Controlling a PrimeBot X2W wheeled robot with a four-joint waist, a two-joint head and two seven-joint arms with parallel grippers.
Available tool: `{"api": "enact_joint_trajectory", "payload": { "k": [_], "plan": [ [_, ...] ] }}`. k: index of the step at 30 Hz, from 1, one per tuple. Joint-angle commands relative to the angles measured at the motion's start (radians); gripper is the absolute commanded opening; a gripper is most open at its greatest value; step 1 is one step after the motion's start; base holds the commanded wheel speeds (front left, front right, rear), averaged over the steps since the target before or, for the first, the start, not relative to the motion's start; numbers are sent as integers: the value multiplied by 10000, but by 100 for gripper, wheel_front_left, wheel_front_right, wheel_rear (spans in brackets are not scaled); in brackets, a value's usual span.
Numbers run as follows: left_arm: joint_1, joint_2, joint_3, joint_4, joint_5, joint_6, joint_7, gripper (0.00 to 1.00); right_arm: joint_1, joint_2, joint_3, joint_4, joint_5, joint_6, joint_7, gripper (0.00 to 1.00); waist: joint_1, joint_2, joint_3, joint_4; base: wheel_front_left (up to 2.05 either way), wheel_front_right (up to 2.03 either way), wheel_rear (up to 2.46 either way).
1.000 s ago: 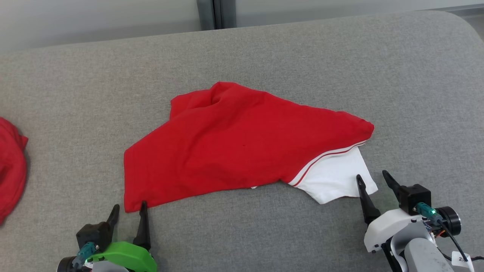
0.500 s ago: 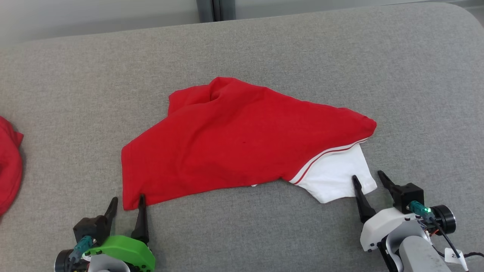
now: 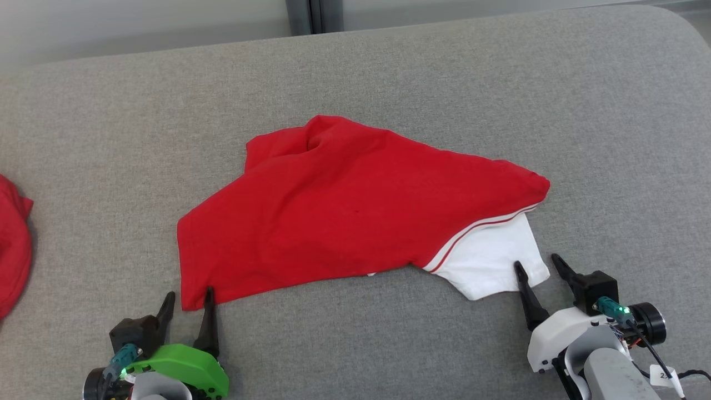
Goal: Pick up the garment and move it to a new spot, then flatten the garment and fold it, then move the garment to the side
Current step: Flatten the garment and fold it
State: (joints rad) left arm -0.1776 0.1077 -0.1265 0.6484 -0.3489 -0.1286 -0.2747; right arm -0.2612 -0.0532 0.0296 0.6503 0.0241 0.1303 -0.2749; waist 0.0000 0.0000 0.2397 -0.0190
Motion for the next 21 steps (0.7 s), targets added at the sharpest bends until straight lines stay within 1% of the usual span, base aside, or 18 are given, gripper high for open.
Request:
{"api": "enact_joint_trajectory", "payload": {
  "k": [1, 2, 5, 9, 13, 17, 21],
  "plan": [
    [40, -54, -248, 348, -99, -36, 187, 0, 343, 51, 194, 488, 41, 8, 191, 42, 0, 0, -14, 0, 0, 0, 0],
    [17, -44, -385, 475, -216, -36, 189, 0, 351, 62, 263, 572, 113, 10, 193, 0, 0, 0, -29, 6, 0, 0, 0],
    [8, 45, -558, 622, -404, -36, 192, 0, 379, 51, 327, 704, 289, 27, 216, 0, 0, 0, -134, 28, 0, 0, 0],
    [173, 91, -595, 459, -488, -34, 175, 0, 525, 20, 164, 381, 511, 19, 182, 0, 0, 0, -408, 46, 0, 0, 0],
    [437, 69, -355, -201, -532, -34, 113, 0, 586, -3, -165, -428, 882, -1, 110, 0, 0, 0, -887, 45, 0, 0, 0],
    [656, 51, -215, -1179, -336, -34, 103, 0, 662, 5, -521, -1547, 1282, -1, 101, 0, 0, 0, -1409, 51, 0, 0, 0],
    [519, 148, -158, -2220, -250, -34, 102, 0, 290, 3, -792, -2730, 1685, -1, 93, 0, 0, 0, -1872, 45, 0, 0, 0]
  ]
}}
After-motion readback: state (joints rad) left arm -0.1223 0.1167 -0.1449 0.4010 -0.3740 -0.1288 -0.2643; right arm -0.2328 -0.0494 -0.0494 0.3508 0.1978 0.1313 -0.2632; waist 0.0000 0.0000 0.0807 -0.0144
